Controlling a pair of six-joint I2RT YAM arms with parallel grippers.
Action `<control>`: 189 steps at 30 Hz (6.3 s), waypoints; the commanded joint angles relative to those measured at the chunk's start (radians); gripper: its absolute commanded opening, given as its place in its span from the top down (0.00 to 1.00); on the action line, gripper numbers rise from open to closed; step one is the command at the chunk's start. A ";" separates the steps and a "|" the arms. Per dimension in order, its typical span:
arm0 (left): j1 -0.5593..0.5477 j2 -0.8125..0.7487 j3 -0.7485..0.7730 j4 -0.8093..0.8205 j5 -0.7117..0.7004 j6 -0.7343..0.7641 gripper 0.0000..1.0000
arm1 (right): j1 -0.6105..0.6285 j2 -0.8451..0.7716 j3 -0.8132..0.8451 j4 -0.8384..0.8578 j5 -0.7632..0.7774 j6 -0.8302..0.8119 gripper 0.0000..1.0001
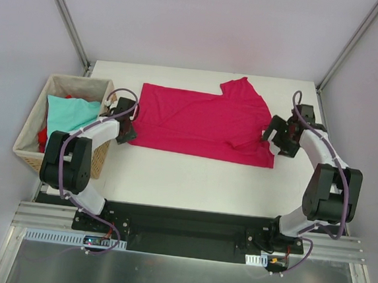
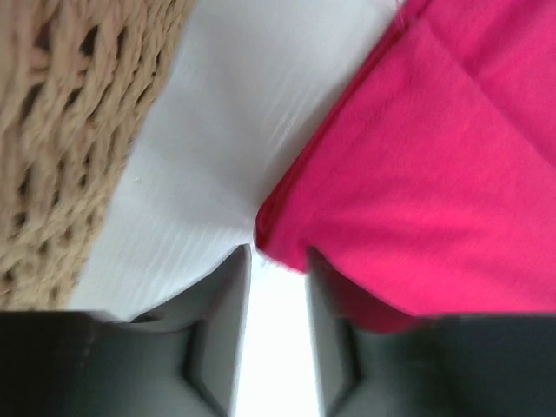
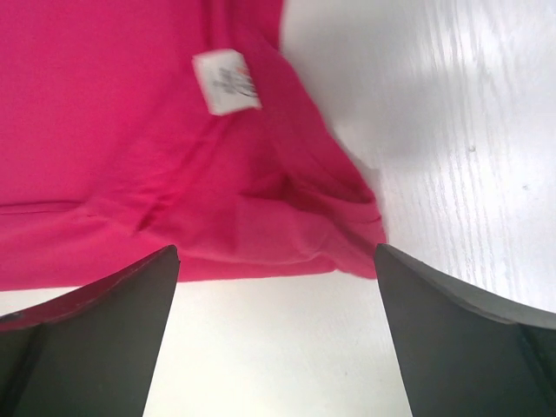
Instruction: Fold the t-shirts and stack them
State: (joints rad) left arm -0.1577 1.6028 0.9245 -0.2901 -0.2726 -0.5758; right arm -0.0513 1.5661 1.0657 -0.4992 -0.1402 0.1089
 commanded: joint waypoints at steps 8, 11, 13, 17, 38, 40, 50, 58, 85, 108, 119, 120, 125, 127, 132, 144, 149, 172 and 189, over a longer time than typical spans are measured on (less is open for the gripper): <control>-0.105 -0.319 0.069 -0.126 0.024 0.014 0.22 | 0.104 -0.244 0.053 0.002 -0.104 0.242 0.00; -0.117 -0.340 0.108 -0.126 0.090 0.010 0.19 | 0.194 -0.203 -0.006 0.106 -0.012 0.339 0.00; -0.129 -0.337 0.119 -0.119 0.108 -0.007 0.18 | 0.231 -0.152 0.007 0.123 0.045 0.359 0.01; -0.141 -0.276 0.119 -0.101 0.140 -0.051 0.18 | 0.271 0.012 0.077 0.145 0.097 0.390 0.00; -0.141 -0.236 0.108 -0.081 0.135 -0.062 0.18 | 0.286 0.244 0.172 0.105 0.235 0.400 0.23; -0.141 -0.236 0.109 -0.081 0.133 -0.059 0.18 | 0.288 0.249 0.174 0.102 0.235 0.402 0.25; -0.132 -0.219 0.099 -0.083 0.133 -0.055 0.18 | 0.292 0.295 0.200 0.106 0.238 0.397 0.52; -0.120 -0.230 0.094 -0.083 0.131 -0.053 0.18 | 0.292 0.292 0.204 0.103 0.243 0.387 0.52; -0.118 -0.211 0.070 -0.080 0.138 -0.067 0.18 | 0.307 0.471 0.603 -0.120 0.226 0.241 0.39; -0.120 -0.127 0.091 -0.052 0.147 -0.056 0.18 | 0.272 0.351 0.321 0.024 0.252 0.268 0.27; -0.118 -0.119 0.094 -0.053 0.145 -0.058 0.18 | 0.265 0.385 0.352 0.021 0.301 0.247 0.69; -0.118 -0.119 0.096 -0.053 0.147 -0.058 0.18 | 0.266 0.385 0.352 0.021 0.301 0.245 0.71; -0.118 -0.112 0.103 -0.053 0.148 -0.056 0.18 | 0.266 0.403 0.364 0.017 0.292 0.244 0.82; -0.118 -0.113 0.105 -0.053 0.147 -0.053 0.19 | 0.266 0.413 0.367 0.017 0.289 0.245 0.88; -0.117 -0.118 0.102 -0.053 0.144 -0.047 0.18 | 0.265 0.426 0.384 0.014 0.274 0.241 1.00; -0.112 -0.118 0.096 -0.052 0.151 -0.045 0.18 | 0.266 0.439 0.503 0.007 0.235 0.227 1.00; -0.114 -0.112 0.099 -0.050 0.153 -0.044 0.18 | 0.266 0.500 0.589 -0.007 0.183 0.227 0.87; -0.103 0.060 0.313 -0.052 0.239 -0.005 0.16 | 0.268 0.060 0.126 0.041 0.114 0.279 0.00; -0.072 0.209 0.218 -0.012 0.240 -0.169 0.17 | 0.228 0.253 0.096 0.042 0.162 0.183 0.00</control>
State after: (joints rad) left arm -0.2337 1.7817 1.1790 -0.3073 -0.0326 -0.6724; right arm 0.1993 1.7969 1.1793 -0.4549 -0.0040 0.3237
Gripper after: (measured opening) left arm 0.831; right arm 0.994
